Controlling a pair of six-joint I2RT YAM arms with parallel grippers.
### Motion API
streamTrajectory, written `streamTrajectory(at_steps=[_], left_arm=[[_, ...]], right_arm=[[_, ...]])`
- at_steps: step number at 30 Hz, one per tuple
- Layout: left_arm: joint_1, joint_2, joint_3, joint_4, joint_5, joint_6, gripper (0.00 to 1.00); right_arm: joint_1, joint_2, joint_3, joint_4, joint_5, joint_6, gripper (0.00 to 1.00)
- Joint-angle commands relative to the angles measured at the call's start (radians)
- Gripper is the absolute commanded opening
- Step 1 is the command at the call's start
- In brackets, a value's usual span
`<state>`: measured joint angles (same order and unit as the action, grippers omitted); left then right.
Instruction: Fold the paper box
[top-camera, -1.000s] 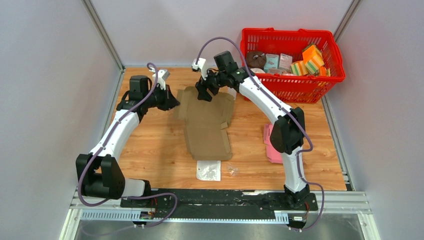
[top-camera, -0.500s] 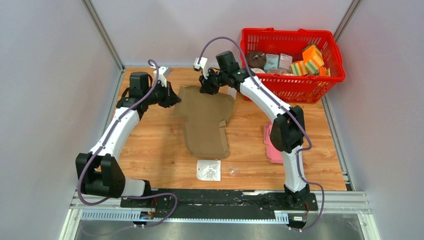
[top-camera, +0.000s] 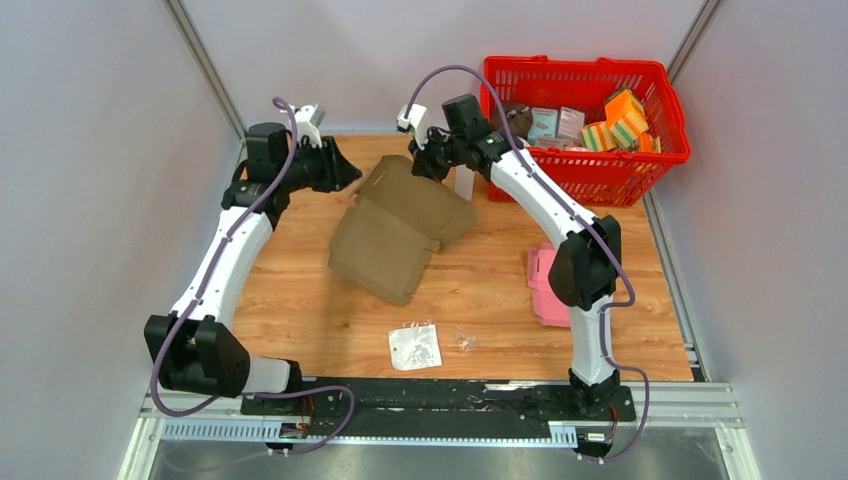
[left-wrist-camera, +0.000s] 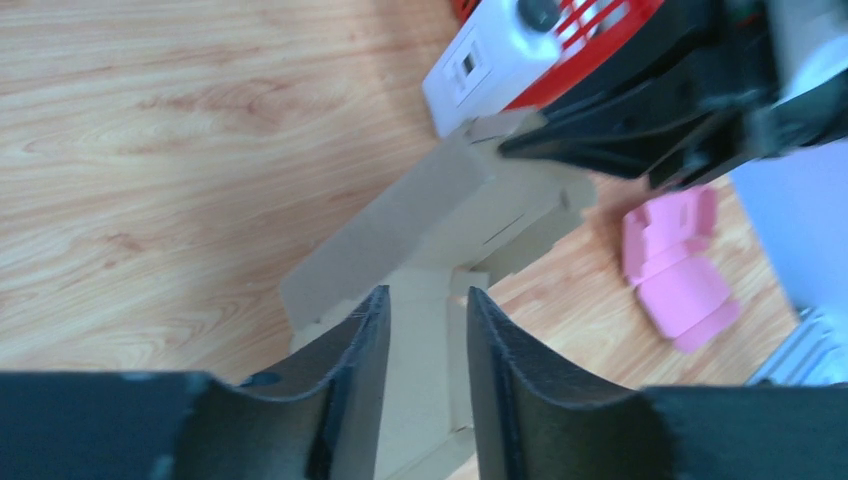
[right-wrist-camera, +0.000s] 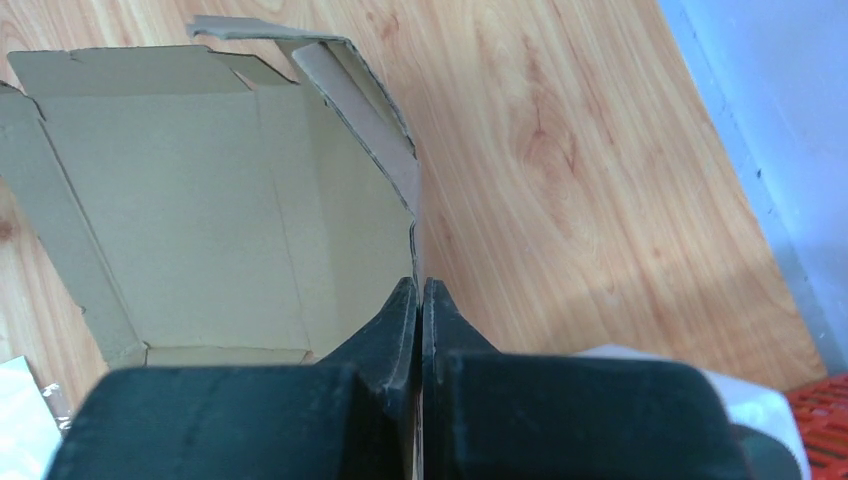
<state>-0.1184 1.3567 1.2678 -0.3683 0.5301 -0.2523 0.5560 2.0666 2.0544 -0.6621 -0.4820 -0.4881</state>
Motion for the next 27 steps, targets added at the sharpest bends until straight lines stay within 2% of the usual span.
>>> streamTrajectory(at_steps=[1, 5, 7, 11, 13, 16, 27], left_arm=[[-0.044, -0.027, 0.128, 0.042, -0.002, -0.172, 0.38], [-0.144, 0.059, 0.237, 0.028, -0.093, -0.169, 0.28], [-0.158, 0.134, 0.306, 0.025, -0.097, -0.183, 0.22], [-0.174, 0.26, 0.451, -0.11, -0.179, -0.186, 0.1], [-0.181, 0.306, 0.495, -0.127, -0.211, -0.185, 0.04], [-0.193, 0.344, 0.521, -0.161, -0.237, -0.183, 0.0], [-0.282, 0.331, 0.435, -0.119, -0.262, -0.191, 0.0]], right_arm=[[-0.008, -0.046, 0.02, -0.037, 0.026, 0.069, 0.0], [-0.008, -0.063, 0.004, -0.054, 0.017, 0.089, 0.0], [-0.008, -0.068, 0.007, -0.065, -0.007, 0.091, 0.0], [-0.008, -0.082, 0.006, -0.048, -0.015, 0.095, 0.0], [-0.008, -0.082, 0.009, -0.05, -0.01, 0.097, 0.0], [-0.008, -0.089, -0.005, -0.036, 0.008, 0.103, 0.0], [-0.008, -0.115, -0.023, 0.001, 0.002, 0.172, 0.0]])
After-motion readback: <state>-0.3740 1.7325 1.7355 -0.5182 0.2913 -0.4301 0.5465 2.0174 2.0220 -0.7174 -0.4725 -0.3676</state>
